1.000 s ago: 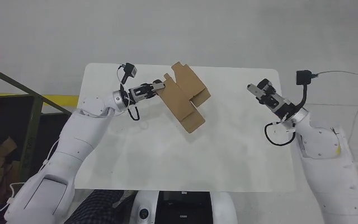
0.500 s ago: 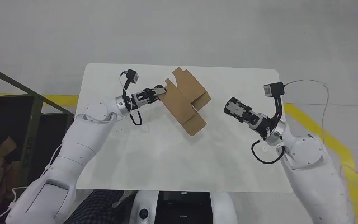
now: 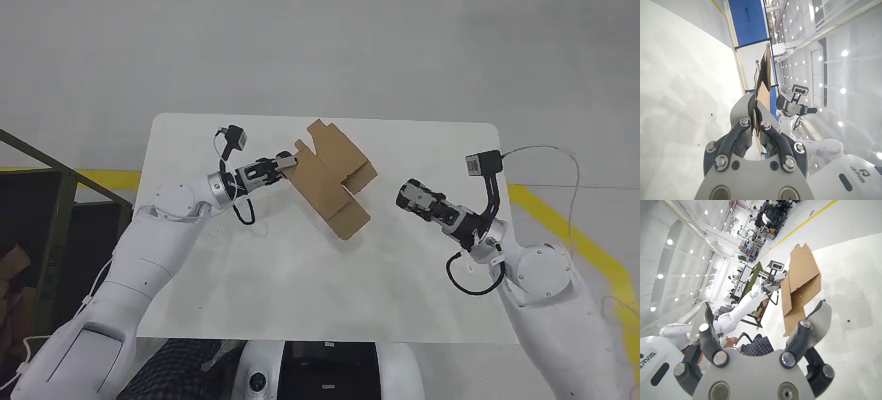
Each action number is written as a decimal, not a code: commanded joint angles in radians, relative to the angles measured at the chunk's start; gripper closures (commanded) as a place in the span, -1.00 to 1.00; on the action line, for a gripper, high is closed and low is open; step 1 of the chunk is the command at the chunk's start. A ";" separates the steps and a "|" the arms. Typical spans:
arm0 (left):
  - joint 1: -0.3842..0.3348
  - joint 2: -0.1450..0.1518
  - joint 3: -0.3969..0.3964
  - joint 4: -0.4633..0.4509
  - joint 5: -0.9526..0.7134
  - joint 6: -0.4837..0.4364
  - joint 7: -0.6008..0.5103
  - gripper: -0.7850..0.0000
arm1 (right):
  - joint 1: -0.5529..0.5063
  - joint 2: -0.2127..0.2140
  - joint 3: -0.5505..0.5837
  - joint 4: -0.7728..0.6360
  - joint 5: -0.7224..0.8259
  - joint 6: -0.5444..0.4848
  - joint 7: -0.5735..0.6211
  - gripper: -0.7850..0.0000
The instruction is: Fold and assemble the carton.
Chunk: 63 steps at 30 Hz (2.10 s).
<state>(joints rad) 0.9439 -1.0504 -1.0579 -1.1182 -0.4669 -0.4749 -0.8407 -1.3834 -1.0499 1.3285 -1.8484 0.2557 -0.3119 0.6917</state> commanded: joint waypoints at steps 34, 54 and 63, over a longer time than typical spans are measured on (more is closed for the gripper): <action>0.069 -0.032 0.006 -0.093 -0.058 0.012 -0.054 1.00 | 0.102 -0.067 -0.197 0.174 0.233 0.037 -0.114 -1.00; 0.066 -0.051 0.004 -0.069 -0.013 -0.010 0.006 1.00 | 0.084 -0.085 -0.177 0.172 0.379 -0.001 -0.068 -1.00; 0.073 -0.054 -0.012 -0.076 -0.021 -0.010 -0.008 1.00 | 0.084 -0.081 -0.141 0.182 0.226 -0.019 -0.101 -1.00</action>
<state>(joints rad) 1.0164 -1.1040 -1.0678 -1.1929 -0.4869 -0.4857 -0.8459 -1.2988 -1.1315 1.1855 -1.6653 0.4899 -0.3306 0.5918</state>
